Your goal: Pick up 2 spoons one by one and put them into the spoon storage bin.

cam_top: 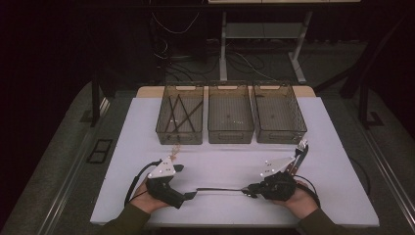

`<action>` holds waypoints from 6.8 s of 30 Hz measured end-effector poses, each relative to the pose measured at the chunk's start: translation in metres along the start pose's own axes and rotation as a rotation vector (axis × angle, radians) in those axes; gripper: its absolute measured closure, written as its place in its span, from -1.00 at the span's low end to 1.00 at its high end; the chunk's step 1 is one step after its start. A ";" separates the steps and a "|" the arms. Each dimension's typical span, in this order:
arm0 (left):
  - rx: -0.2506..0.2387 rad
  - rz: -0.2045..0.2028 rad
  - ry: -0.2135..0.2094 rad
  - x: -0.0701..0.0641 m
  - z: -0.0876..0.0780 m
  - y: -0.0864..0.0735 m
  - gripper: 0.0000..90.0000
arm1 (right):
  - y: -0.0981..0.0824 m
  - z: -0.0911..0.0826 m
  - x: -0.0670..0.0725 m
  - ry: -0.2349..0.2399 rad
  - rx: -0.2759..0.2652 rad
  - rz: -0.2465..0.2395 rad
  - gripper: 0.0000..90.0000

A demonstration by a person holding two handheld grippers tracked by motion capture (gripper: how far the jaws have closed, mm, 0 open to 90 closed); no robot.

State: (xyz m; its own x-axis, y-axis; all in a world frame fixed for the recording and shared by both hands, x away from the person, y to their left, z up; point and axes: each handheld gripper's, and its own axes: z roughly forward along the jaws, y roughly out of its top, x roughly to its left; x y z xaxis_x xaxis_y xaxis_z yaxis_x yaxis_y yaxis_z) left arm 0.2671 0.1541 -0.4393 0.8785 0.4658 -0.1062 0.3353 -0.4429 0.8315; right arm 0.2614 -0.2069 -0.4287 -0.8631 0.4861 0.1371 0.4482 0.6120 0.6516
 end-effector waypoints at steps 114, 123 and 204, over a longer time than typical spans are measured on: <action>-0.005 -0.009 -0.008 0.000 0.001 0.001 -1.00 | 0.044 -0.031 -0.081 -0.195 -0.296 0.260 -0.58; -0.007 -0.018 0.000 0.001 0.000 0.001 -1.00 | 0.004 -0.030 -0.063 -0.222 -0.299 0.226 -0.65; 0.186 -0.252 0.313 0.062 -0.021 -0.006 0.66 | -0.059 -0.037 -0.024 -0.235 -0.275 0.161 -0.65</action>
State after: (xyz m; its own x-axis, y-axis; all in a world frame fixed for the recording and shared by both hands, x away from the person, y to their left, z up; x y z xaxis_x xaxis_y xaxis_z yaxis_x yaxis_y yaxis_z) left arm 0.3128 0.2015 -0.4393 0.6255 0.7739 -0.0991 0.6067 -0.4025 0.6855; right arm 0.2473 -0.2782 -0.4429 -0.6957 0.7114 0.1001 0.4669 0.3418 0.8156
